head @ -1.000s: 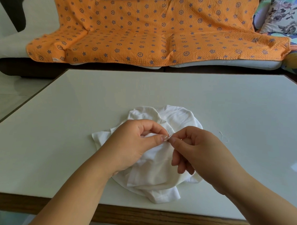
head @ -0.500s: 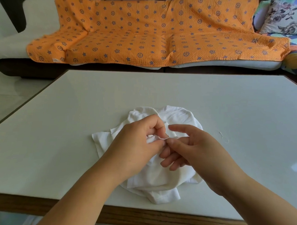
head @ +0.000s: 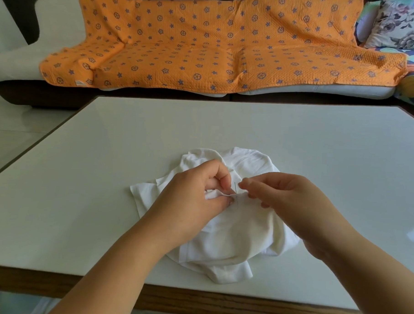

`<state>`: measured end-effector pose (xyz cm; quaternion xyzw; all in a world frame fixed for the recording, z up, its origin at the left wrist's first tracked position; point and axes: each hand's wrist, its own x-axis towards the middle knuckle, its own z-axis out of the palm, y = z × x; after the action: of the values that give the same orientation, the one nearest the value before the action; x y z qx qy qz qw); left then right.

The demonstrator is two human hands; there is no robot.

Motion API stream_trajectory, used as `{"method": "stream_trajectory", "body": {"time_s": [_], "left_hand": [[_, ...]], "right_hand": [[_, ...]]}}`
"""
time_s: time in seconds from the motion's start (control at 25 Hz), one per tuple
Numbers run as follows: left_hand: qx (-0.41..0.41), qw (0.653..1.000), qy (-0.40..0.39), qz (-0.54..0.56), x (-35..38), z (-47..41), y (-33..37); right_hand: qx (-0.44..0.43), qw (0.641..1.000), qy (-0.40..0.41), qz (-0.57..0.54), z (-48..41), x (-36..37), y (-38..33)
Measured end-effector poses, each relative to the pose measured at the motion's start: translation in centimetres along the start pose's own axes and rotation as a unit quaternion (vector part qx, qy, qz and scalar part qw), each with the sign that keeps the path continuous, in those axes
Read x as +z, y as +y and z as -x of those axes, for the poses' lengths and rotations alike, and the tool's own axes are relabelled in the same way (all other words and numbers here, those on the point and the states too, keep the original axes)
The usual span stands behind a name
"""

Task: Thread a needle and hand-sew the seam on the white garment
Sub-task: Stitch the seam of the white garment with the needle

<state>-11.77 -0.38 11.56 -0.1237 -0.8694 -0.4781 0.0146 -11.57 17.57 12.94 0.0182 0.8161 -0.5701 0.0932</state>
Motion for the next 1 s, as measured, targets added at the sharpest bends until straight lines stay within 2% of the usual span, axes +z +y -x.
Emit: {"method": "stream_trajectory", "body": {"time_s": [0.2,0.36,0.44,0.56,0.64,0.88,1.0], "left_hand": [[0.008,1.000,-0.009,-0.017,0.2,0.2,0.2],[-0.007,1.000,-0.012,-0.010,0.2,0.1,-0.1],[-0.032,0.999,-0.023,-0.005,0.1,0.0,-0.3],[-0.065,0.996,-0.052,0.005,-0.1,-0.2,-0.5],[-0.071,0.996,-0.060,0.009,-0.2,-0.3,-0.7],[-0.079,0.995,-0.059,-0.011,-0.3,-0.3,-0.7],[-0.085,0.994,-0.066,0.007,-0.4,-0.2,-0.5]], "right_hand": [[-0.010,1.000,0.000,0.018,0.2,0.6,0.2],[-0.014,0.997,0.060,-0.047,-0.6,0.2,0.5],[-0.013,0.990,0.077,-0.115,-1.2,-0.2,0.3],[0.015,0.958,0.012,-0.287,-1.7,-1.0,-0.1],[0.029,0.937,-0.008,-0.347,-1.8,-1.5,-0.4],[0.023,0.885,-0.029,-0.463,-2.4,-2.6,-0.3],[-0.015,0.885,-0.015,-0.465,-2.8,-3.0,0.0]]}}
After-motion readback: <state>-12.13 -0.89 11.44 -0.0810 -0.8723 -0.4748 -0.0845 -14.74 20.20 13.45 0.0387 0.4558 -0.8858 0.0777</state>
